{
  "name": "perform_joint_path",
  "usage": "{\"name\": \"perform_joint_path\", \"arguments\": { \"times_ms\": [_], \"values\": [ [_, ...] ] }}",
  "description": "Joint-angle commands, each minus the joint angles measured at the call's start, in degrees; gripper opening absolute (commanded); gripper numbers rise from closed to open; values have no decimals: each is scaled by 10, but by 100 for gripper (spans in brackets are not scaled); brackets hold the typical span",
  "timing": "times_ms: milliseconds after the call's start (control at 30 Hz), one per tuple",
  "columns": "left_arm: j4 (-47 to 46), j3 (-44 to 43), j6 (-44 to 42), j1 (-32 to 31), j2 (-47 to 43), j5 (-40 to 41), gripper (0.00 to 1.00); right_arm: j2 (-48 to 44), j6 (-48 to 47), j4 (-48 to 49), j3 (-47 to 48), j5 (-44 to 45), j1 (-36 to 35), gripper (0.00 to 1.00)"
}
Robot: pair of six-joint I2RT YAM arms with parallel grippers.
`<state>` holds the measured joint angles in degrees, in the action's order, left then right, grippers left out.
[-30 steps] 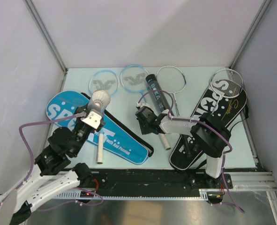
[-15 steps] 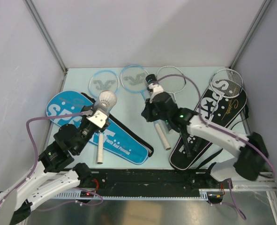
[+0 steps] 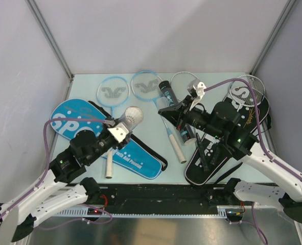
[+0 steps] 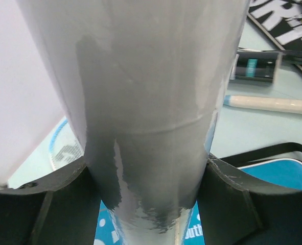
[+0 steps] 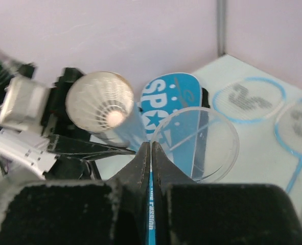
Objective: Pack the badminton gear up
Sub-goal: Close the lid on the shuttle tube.
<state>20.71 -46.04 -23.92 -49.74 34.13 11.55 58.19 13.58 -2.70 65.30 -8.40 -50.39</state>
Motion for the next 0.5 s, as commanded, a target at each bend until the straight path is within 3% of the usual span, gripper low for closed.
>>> {"name": "perform_joint_path", "arguments": {
  "times_ms": [0, 200, 467],
  "values": [
    [5, -47, 24, 1, 12, -95, 54, -16, -96, 41, 12, -127, -3, 0],
    [26, -60, 32, 0, 30, -136, 54, -11, -148, -7, 38, -203, -7, 0],
    [59, -78, 29, 0, 54, -165, 54, 18, -147, -40, 78, -252, -11, 0]
  ]
}}
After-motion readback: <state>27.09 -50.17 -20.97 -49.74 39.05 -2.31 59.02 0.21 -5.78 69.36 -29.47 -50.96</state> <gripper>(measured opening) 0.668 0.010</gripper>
